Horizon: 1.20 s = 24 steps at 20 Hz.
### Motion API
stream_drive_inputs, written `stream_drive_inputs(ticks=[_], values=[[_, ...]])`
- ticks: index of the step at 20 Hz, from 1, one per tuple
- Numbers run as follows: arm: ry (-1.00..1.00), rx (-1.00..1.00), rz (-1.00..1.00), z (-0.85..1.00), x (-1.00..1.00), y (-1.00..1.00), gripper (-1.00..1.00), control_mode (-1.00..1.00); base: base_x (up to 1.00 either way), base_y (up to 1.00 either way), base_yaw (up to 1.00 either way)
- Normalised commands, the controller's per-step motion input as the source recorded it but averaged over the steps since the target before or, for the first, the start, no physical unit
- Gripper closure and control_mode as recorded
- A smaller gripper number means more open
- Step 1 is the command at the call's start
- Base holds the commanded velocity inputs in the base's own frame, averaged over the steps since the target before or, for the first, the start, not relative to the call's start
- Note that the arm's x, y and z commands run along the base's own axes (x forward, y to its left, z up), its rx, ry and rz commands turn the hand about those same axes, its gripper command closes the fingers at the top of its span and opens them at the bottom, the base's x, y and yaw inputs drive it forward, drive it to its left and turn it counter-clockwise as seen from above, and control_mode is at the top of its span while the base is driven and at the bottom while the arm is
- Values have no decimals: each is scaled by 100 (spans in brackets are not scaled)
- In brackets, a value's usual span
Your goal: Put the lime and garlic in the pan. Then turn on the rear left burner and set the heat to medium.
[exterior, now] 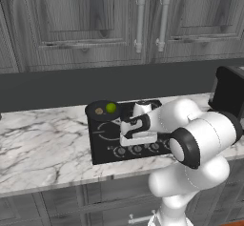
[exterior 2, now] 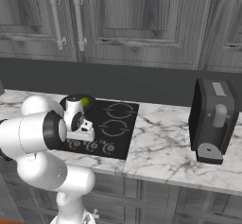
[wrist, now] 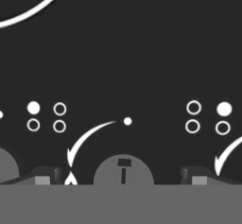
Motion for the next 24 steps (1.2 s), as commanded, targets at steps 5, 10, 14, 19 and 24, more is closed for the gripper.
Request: stream_drive_inputs(ticks=[5, 10, 14, 19, 24], values=[[0, 0, 0, 0, 0, 0, -100, -100, 0, 0, 0], [0, 0, 0, -5, 0, 0, -100, -100, 0, 0, 0], [0, 0, 0, -4, 0, 0, 100, -100, 0, 0, 0], [0, 0, 0, 0, 0, 0, 100, -100, 0, 0, 0], [0, 0, 0, 0, 0, 0, 100, -100, 0, 0, 0]])
